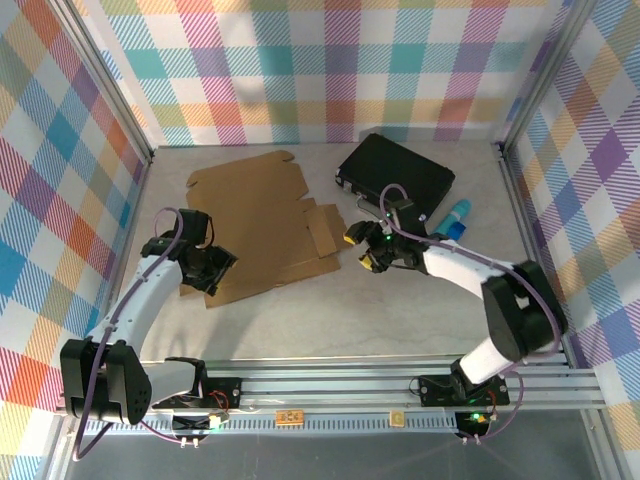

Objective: Fold the paper box

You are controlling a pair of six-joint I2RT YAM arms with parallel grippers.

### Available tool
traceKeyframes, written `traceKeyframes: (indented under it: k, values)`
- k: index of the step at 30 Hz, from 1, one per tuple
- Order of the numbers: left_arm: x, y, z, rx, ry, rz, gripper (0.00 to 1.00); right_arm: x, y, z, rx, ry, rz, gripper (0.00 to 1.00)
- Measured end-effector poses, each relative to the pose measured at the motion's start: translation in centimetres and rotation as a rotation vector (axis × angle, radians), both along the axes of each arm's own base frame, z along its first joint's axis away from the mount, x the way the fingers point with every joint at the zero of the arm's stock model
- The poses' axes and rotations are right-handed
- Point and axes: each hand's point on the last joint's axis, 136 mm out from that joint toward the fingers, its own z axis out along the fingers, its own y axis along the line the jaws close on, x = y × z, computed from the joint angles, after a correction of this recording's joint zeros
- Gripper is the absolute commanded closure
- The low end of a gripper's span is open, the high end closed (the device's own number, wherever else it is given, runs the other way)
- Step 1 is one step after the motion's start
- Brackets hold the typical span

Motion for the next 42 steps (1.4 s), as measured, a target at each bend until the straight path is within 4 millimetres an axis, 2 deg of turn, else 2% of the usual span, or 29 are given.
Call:
traceKeyframes:
  k: [3,8,17,21,23,27,29,31,35,38,42]
  values:
    - [0.4,-1.0,-0.3,-0.037,-0.024,0.001,0.42,1.2,0.5,-2.2,0.029,0.035,-0.048,0.31]
    - [0.6,-3.4,-0.2,-0.078,-0.049,-0.046,0.42,3.0,1.7,-4.1,0.067,0.066,-0.084,0.35]
    - [1.0,-4.5,0.0,-0.102,-0.069,-0.070,0.42,3.8,3.4,-4.9,0.105,0.099,-0.131,0.41]
    - [1.0,-4.8,0.0,-0.111,-0.066,-0.078,0.42,4.9,3.7,-5.0,0.135,0.099,-0.172,0.47]
    - [0.9,-5.0,0.0,-0.116,-0.061,-0.084,0.42,5.2,3.9,-5.1,0.151,0.105,-0.190,0.52]
    - [1.0,-5.4,0.2,-0.126,-0.063,-0.096,0.42,6.1,4.5,-5.7,0.184,0.107,-0.225,0.80]
    - [1.1,-5.6,0.4,-0.133,-0.066,-0.101,0.36,6.4,4.7,-6.0,0.190,0.102,-0.241,0.90]
    - [1.0,-6.0,0.6,-0.147,-0.066,-0.098,0.29,6.6,4.8,-6.0,0.200,0.106,-0.281,1.00]
    - [1.1,-7.7,1.5,-0.212,-0.113,-0.070,0.16,6.3,5.1,-5.0,0.212,0.123,-0.336,1.00]
    - [0.3,-9.7,2.0,-0.264,-0.146,-0.040,0.10,6.2,5.3,-3.0,0.231,0.138,-0.372,1.00]
    - [0.7,-11.2,2.4,-0.305,-0.182,0.042,0.06,6.9,5.9,1.1,0.283,0.138,-0.411,1.00]
